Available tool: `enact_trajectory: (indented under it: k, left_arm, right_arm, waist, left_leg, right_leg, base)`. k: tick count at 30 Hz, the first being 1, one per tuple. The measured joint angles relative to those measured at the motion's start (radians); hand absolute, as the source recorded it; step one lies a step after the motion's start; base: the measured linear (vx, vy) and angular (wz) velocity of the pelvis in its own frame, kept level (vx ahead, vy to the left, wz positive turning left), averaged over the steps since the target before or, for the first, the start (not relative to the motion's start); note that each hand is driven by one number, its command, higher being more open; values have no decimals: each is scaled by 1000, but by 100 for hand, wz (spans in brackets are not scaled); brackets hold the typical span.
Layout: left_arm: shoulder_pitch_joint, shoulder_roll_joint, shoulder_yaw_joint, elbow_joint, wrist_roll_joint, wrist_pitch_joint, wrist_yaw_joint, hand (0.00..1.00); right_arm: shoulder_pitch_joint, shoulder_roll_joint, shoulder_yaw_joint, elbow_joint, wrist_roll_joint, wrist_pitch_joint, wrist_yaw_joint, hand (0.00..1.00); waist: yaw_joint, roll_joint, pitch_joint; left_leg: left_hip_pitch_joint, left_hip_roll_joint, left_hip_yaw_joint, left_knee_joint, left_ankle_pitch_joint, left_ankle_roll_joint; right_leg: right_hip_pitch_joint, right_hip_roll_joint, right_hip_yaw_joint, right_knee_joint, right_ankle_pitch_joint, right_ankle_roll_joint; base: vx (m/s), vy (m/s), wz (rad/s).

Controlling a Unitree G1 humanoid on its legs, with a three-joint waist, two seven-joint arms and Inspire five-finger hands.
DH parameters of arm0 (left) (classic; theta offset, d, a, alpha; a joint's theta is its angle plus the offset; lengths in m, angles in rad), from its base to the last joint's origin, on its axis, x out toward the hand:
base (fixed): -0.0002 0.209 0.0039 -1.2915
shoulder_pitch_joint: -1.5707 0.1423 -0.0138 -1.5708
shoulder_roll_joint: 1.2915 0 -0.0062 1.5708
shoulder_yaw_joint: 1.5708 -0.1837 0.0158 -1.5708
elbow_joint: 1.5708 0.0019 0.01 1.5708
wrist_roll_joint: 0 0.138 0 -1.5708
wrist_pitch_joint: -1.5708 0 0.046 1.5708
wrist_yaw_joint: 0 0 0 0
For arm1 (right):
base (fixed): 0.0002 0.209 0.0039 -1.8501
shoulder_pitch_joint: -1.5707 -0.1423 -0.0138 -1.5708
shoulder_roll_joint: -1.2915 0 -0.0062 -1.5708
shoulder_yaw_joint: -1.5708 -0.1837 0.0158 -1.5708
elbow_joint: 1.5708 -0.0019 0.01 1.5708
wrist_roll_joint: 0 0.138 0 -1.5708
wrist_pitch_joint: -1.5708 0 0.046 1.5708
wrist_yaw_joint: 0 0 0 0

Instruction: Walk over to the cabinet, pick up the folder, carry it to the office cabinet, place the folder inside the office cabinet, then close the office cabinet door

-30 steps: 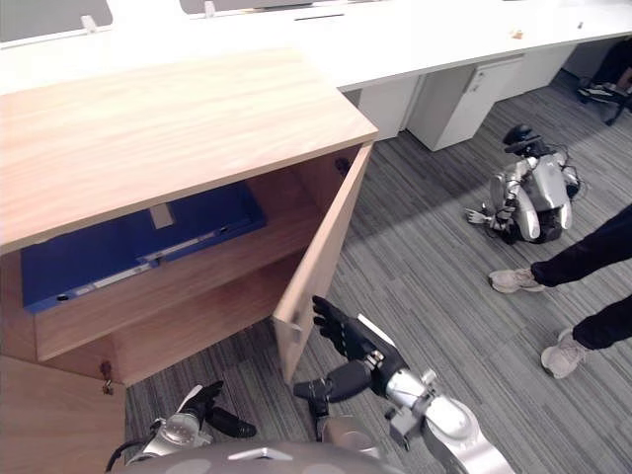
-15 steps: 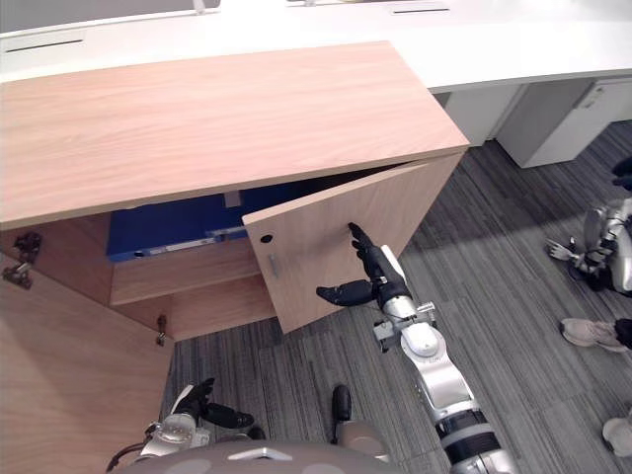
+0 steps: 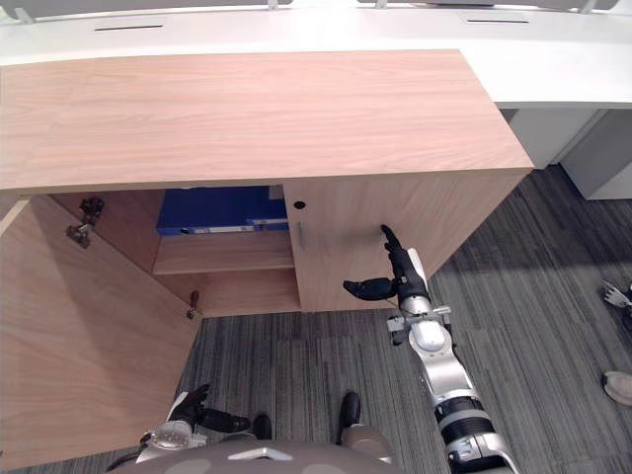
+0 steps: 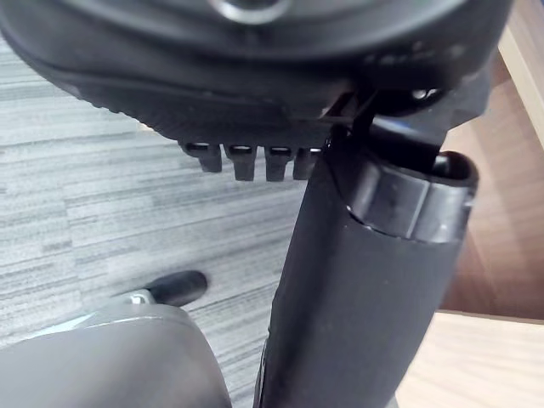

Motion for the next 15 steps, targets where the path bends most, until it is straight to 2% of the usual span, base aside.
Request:
enact_trajectory:
  k: [5, 9, 15]
  left_arm:
    - [9, -19, 11, -19, -39, 0, 6, 100]
    - [29, -28, 20, -51, -64, -1, 22, 100]
    - [33, -35, 21, -55, -88, -2, 27, 100]
  right_arm:
    - [87, 74, -15, 112, -56, 17, 24, 100]
    - [126, 125, -16, 195, -116, 25, 32, 100]
    - [151, 161, -19, 296, -128, 28, 30, 100]
  waist:
    - [19, 16, -13]
    - [20, 16, -15]
    - [20, 9, -21]
  left_leg:
    - [8, -2, -56, -24, 10, 0]
    - [12, -9, -68, -27, 10, 0]
    - [30, -20, -81, -28, 10, 5]
  right_leg:
    - [29, 1, -58, 0, -19, 8]
    - [39, -7, -73, 0, -26, 11]
    - [68, -17, -84, 0, -32, 18]
  base:
    - [65, 0, 34]
    - [64, 27, 13]
    - [-6, 32, 7]
